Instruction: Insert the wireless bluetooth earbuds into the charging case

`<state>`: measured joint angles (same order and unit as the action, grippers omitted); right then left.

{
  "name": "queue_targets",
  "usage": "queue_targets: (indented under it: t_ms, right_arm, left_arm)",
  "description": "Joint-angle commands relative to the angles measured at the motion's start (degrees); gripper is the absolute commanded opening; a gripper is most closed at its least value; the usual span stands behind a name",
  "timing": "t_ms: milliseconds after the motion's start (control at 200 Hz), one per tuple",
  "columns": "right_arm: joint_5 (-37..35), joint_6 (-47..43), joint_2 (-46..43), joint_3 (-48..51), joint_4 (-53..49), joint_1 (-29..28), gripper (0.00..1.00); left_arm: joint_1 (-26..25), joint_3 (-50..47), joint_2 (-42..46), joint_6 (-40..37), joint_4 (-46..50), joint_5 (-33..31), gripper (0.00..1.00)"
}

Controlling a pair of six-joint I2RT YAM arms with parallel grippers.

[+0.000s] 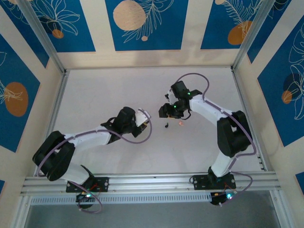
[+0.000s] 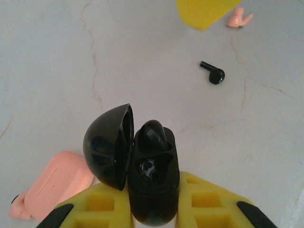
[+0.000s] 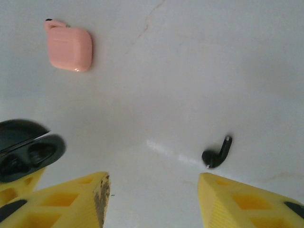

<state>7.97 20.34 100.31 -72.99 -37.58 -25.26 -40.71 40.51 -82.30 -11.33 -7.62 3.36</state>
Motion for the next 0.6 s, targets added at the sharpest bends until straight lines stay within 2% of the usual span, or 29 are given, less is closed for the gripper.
queue_targets:
  t_ms: [0, 345, 595]
  right_arm:
    - [0.42, -6.64, 4.78, -3.28, -4.97, 0.16, 0.51]
    - [2.96, -11.32, 16.03, -11.09, -6.13, -0.93, 0.50]
    - [-0.75, -13.02, 19.05, -12.62, -9.45, -1.22, 0.49]
  left_arm:
    - [0.63, -1.70, 2.68, 2.34, -2.62, 1.91, 0.19]
    - [1.59, -2.34, 3.99, 0.20, -1.55, 2.00, 0.20]
    - [2.40, -2.18, 3.90, -0.08, -1.18, 2.45, 0.20]
